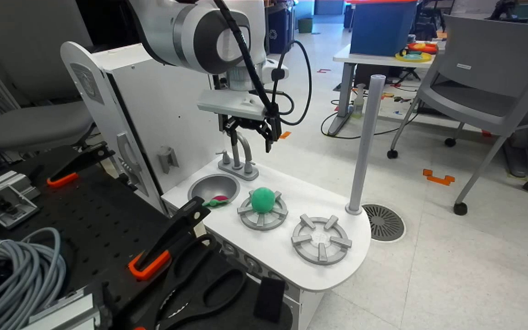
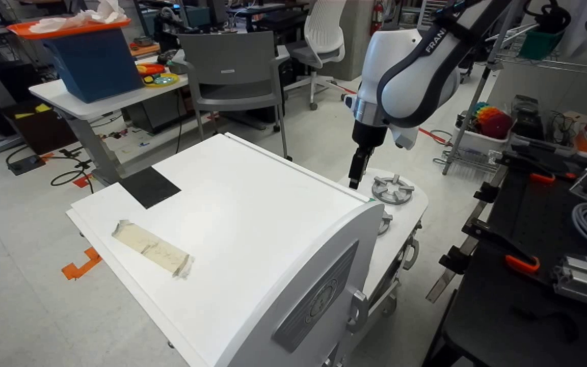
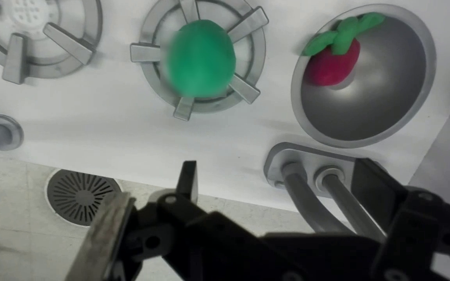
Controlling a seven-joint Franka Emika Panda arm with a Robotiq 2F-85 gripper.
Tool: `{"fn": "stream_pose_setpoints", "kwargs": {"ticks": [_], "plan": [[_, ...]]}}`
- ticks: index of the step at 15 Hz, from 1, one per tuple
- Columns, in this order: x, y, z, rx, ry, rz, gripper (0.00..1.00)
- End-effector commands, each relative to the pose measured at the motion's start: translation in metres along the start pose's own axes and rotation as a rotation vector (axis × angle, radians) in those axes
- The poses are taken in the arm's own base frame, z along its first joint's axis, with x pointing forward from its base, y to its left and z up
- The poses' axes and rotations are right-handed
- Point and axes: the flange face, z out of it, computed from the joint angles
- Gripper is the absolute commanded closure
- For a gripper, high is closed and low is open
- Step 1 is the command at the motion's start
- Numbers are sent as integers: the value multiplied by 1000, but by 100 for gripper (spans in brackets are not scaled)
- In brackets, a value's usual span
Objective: Move the tap nozzle to the left
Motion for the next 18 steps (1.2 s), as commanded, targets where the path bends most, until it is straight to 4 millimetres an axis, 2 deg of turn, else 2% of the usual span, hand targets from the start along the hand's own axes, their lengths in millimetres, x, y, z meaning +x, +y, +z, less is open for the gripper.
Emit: {"fn": "stream_pose_setpoints", "kwargs": {"ticks": [1, 9, 18], "plan": [[16, -2, 21, -8, 49, -101, 0], [20, -17, 57, -8, 74, -320, 0], [31, -49, 69, 37, 242, -559, 0]]}}
